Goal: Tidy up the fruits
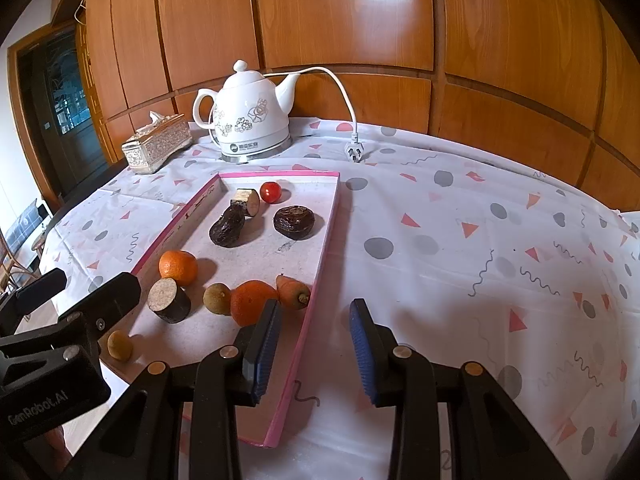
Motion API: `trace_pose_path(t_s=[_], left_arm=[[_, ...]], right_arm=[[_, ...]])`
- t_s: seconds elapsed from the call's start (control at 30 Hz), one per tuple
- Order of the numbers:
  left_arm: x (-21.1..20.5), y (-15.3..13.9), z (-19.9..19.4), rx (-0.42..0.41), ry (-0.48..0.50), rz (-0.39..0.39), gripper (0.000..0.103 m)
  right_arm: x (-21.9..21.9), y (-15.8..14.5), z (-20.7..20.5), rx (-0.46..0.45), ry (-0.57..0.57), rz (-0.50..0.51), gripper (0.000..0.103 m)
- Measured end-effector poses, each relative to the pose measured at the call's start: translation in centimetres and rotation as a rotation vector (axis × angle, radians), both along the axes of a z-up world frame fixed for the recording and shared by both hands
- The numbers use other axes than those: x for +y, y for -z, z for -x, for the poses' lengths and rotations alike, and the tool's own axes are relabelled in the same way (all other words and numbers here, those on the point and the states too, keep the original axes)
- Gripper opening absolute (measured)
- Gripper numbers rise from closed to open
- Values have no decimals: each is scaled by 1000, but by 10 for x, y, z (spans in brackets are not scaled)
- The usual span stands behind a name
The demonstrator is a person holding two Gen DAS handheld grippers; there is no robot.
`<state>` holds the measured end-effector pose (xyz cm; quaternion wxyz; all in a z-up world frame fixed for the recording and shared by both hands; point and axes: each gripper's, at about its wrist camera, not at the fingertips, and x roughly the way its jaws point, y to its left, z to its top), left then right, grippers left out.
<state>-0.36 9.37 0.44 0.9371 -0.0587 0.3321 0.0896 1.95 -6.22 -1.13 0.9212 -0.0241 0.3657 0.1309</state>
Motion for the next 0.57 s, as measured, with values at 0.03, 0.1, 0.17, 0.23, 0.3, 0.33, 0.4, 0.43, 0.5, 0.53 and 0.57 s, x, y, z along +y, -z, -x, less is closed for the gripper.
trace_pose_path(t_s=[0.03, 0.1, 0.17, 0.23, 0.3, 0.33, 0.4, 0.43, 0.5, 0.53, 0.57], left_arm=[[1, 0, 0, 1, -4, -2, 103], [2, -1, 2, -6, -9, -2, 103], [2, -2, 2, -10, -17, -6, 103], [1, -3, 3, -11, -31, -18, 103], [2, -3, 3, -19, -18, -2, 103], [2, -3, 5, -28, -18, -5, 103], [0, -5, 6, -48, -11, -7, 103], [0, -5, 6, -45, -7, -9, 102], [-1, -7, 6, -50, -8, -16, 100], [-2, -7, 6, -51, -9, -18, 100], [-2, -7, 5, -49, -6, -19, 101]], right_arm=[[0, 0, 1, -1, -1, 1, 36], [1, 0, 1, -3, -1, 2, 36], [1, 0, 2, -5, -2, 3, 36], [2, 0, 3, -4, -3, 4, 36], [1, 1, 3, -2, -3, 3, 36], [1, 1, 3, -1, -3, 4, 36], [1, 2, 3, 0, -3, 3, 36], [1, 1, 3, 0, -2, 2, 36], [-1, 1, 4, 0, 1, -3, 36], [-3, 1, 4, -1, 4, -6, 36], [-5, 0, 4, -3, 7, -9, 36]])
